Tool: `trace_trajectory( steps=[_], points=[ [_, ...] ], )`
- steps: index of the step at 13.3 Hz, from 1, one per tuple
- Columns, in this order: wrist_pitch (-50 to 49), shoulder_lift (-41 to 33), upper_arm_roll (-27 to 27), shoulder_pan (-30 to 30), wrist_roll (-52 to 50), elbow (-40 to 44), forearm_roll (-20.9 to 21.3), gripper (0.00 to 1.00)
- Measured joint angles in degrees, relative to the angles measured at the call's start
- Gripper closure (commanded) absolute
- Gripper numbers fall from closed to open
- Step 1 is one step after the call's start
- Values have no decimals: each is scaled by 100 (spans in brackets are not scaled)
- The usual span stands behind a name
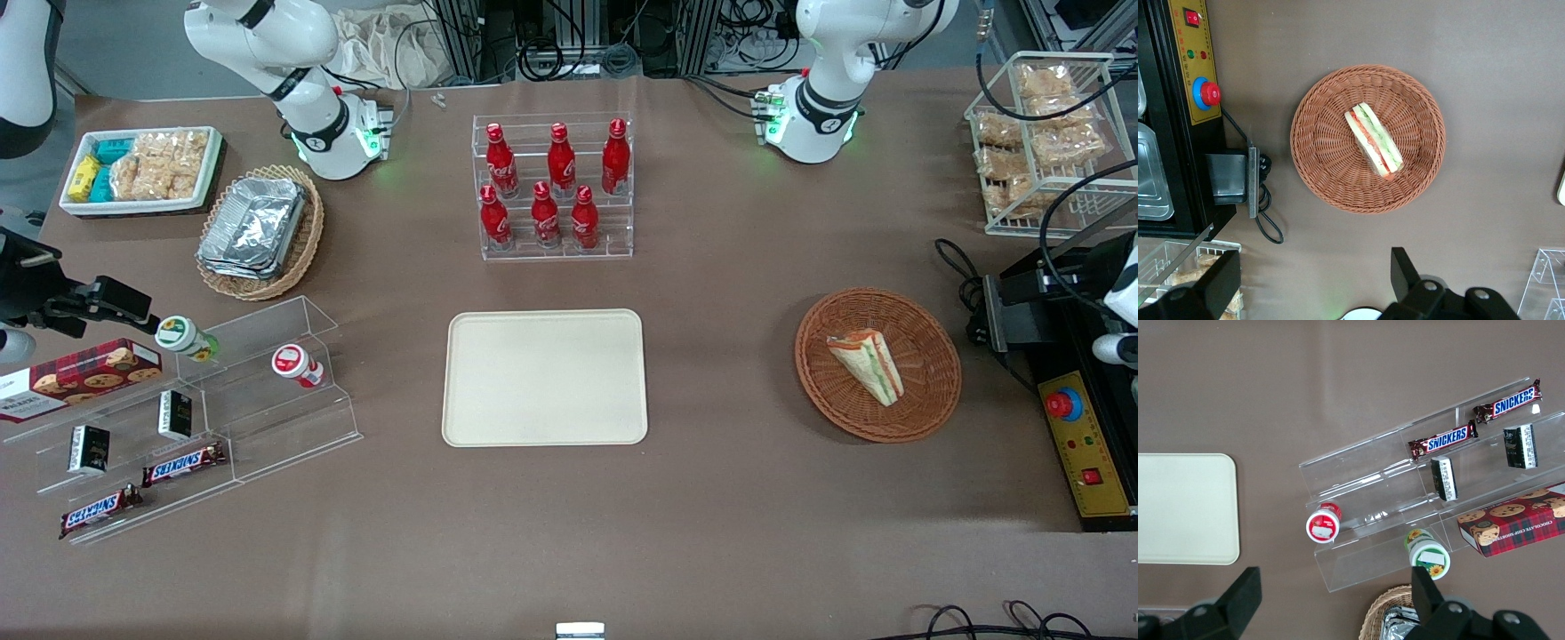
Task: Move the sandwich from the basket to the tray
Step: 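Move the left gripper over the wrapped sandwich in the wicker basket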
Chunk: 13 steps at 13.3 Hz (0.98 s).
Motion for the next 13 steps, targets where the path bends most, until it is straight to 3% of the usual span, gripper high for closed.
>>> trace_trajectory(
  steps=[7,13],
  points=[
    [275,-23,21,-10,-8,-264,-1,0],
    [2108,-825,24,-19,-514,-2501,-64,0]
  ],
)
